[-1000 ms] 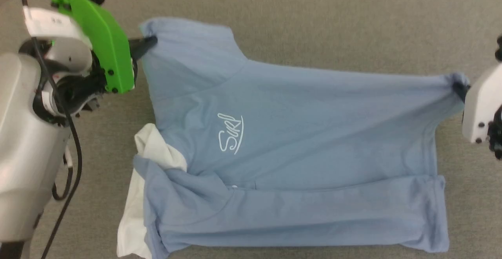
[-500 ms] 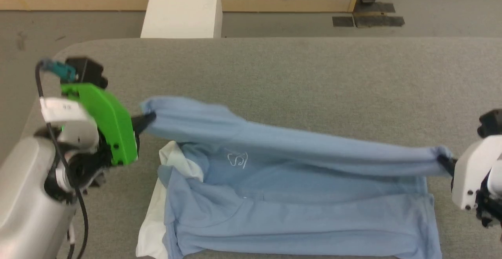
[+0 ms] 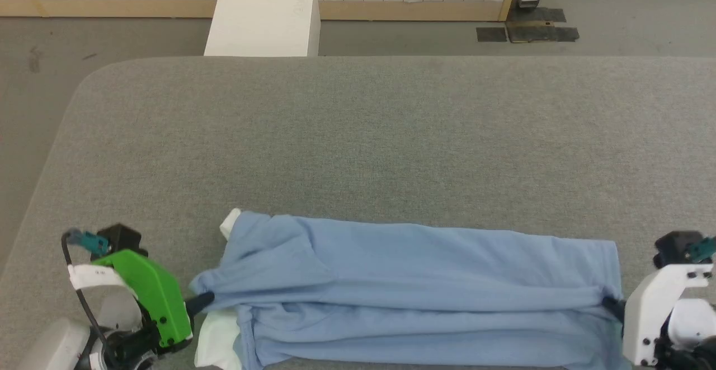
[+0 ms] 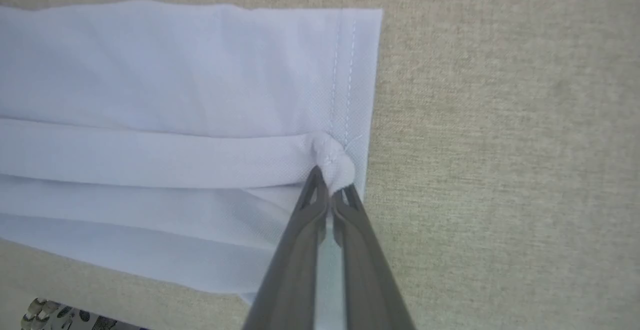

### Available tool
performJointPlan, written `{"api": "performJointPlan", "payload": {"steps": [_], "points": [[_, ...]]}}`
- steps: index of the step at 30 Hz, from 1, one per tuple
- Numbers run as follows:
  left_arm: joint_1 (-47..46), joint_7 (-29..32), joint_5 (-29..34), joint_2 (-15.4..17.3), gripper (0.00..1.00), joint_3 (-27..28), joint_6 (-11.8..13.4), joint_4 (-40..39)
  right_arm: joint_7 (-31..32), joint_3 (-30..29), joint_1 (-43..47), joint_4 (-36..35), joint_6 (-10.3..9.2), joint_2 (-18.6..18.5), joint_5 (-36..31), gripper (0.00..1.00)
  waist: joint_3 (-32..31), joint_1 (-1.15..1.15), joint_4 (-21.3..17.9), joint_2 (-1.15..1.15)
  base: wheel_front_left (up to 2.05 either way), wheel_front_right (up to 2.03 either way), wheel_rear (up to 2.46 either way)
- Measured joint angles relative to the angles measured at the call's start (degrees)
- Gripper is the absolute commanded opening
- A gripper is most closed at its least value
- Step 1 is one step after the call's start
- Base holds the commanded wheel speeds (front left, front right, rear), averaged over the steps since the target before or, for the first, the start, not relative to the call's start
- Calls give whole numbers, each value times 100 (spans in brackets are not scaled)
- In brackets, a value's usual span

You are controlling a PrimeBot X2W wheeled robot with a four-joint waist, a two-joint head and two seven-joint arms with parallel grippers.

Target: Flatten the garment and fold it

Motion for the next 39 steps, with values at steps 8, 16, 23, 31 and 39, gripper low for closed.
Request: {"api": "performJointPlan", "payload": {"steps": [8,16,23,31,39], "points": [[66,-160,-82,-152,100,13,-44,514,-145,89,34,282,1,269,-116,47,73,0,-43,0,0,0,0],[-72,-22,37,175,100,91,-20,112,149,23,14,-56,0,21,10,100,-209,0,-77,0,0,0,0],[-403,-494,146,275,100,561,135,-591,456,-359,-34,-659,0,-216,338,100,-505,0,-96,0,0,0,0],[-510,-2878,1133,156,100,1016,-623,-381,505,-524,-37,-759,0,-275,457,100,-407,0,-105,0,0,0,0],[-496,-5078,1997,-230,100,1127,-1007,208,479,-405,9,-541,0,-214,514,100,-57,0,-72,0,0,0,0]]}}
